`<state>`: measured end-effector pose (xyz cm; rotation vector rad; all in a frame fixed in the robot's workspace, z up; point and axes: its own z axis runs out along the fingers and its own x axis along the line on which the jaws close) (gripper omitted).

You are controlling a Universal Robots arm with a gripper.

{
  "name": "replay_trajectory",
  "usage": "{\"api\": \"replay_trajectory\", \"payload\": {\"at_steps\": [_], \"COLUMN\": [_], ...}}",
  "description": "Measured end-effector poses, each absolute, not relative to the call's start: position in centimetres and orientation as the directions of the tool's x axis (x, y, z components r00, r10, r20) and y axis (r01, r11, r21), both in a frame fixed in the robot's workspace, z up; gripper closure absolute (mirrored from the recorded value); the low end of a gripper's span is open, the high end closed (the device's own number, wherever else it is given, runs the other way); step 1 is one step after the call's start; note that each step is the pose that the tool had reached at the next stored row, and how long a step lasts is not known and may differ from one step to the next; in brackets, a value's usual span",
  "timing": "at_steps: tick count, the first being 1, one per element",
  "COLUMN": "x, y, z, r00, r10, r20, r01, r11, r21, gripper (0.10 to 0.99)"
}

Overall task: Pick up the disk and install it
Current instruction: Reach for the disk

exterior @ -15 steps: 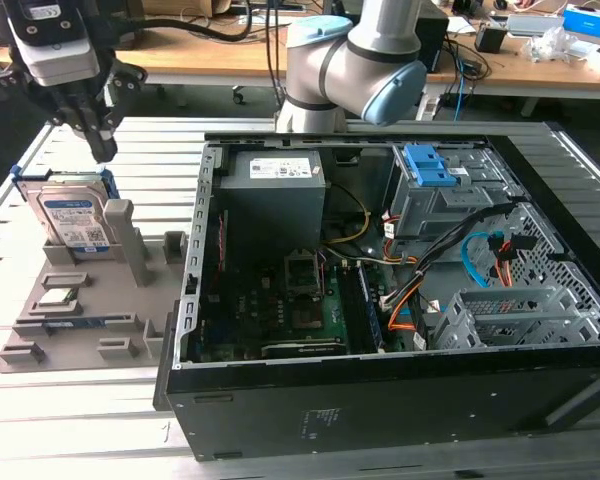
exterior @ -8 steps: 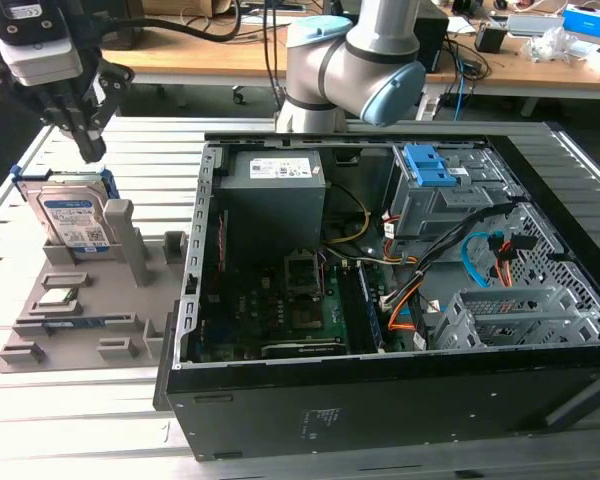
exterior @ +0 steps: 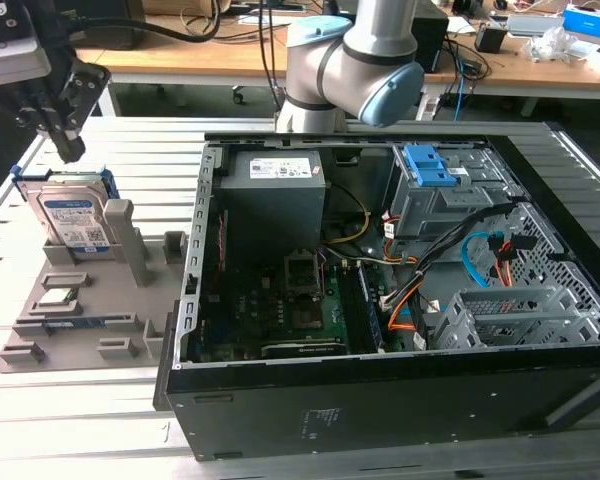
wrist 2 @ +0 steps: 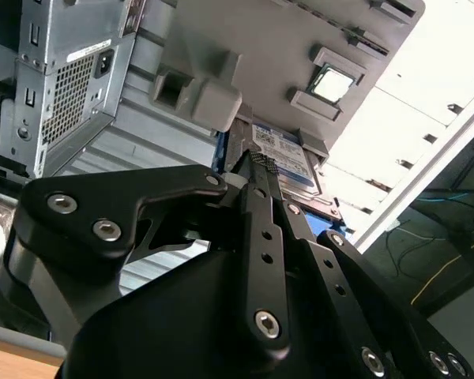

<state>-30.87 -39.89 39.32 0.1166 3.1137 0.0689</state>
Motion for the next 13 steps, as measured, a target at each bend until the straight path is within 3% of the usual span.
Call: {"api": "replay_trajectory", "payload": {"at_steps": [13], "x": [-33.7], "y": [-39.9], "z": [39.3], "r00": [-0.997], "r10": [0.075], "r20": [-0.023], "r01": [0.074], "r11": [0.996], "r21": [0.045], "gripper": [0.980]}}
